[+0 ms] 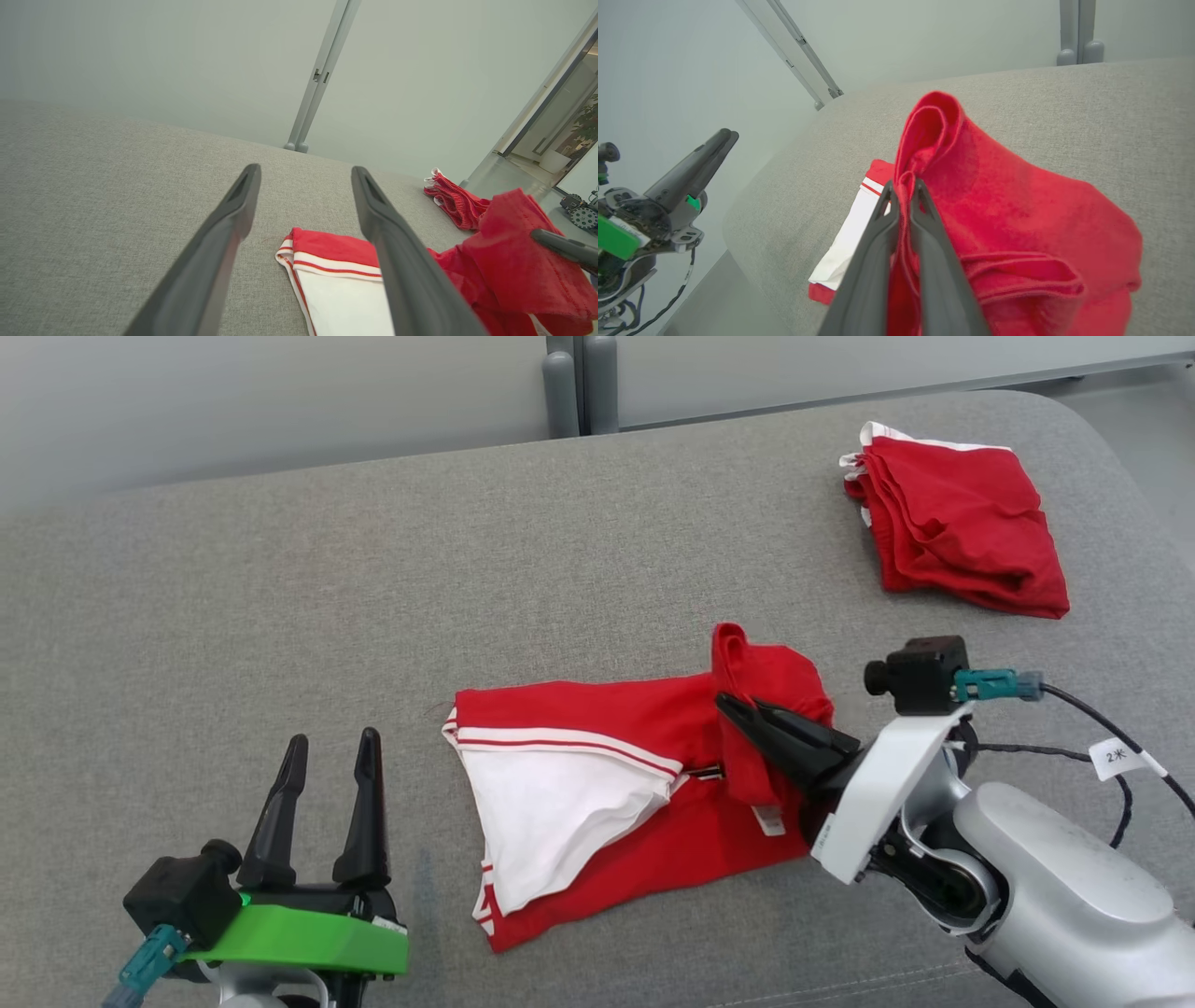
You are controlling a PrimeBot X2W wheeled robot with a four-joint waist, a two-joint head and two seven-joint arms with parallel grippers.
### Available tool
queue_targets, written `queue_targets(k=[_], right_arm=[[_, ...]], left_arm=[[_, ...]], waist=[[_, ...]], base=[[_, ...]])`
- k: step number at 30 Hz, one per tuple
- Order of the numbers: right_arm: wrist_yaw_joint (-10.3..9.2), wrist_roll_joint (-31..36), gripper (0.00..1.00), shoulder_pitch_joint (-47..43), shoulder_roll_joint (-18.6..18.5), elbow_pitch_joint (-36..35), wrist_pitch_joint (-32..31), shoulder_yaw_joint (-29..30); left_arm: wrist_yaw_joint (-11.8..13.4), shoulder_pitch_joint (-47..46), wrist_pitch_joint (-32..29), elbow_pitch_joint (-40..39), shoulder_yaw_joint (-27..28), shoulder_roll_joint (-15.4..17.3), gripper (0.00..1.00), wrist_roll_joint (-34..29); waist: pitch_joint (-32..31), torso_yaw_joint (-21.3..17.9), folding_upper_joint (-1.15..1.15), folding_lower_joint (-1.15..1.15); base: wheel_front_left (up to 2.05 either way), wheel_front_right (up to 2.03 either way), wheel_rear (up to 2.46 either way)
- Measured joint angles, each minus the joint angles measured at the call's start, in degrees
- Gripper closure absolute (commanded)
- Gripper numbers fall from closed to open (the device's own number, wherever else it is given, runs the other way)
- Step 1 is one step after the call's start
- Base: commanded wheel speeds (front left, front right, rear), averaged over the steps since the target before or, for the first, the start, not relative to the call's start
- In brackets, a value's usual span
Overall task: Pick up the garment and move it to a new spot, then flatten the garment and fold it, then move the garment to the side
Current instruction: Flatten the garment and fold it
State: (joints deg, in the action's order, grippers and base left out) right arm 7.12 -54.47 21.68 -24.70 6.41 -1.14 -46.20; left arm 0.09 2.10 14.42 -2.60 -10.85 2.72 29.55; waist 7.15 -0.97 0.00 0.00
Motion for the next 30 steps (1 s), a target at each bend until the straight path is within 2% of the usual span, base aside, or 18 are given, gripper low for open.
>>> queue_targets(k=[11,30], right_arm=[[0.0,-1.24,1.0,4.13,6.79,3.35,-1.62,-6.1],[0.0,-2.36,1.0,7.97,11.25,17.9,-3.72,-7.42]], left_arm=[[0.0,0.01,0.0,0.33,-1.85,-0.01,0.0,1.01],[0.44,-0.01,0.0,0.11,-4.75,0.0,0.0,2.36]], waist=[[-1.18,2.77,0.0,0.0],[-1.54,11.52,0.0,0.0]], base=[[0.0,0.0,0.0],[0.0,0.0,0.0]])
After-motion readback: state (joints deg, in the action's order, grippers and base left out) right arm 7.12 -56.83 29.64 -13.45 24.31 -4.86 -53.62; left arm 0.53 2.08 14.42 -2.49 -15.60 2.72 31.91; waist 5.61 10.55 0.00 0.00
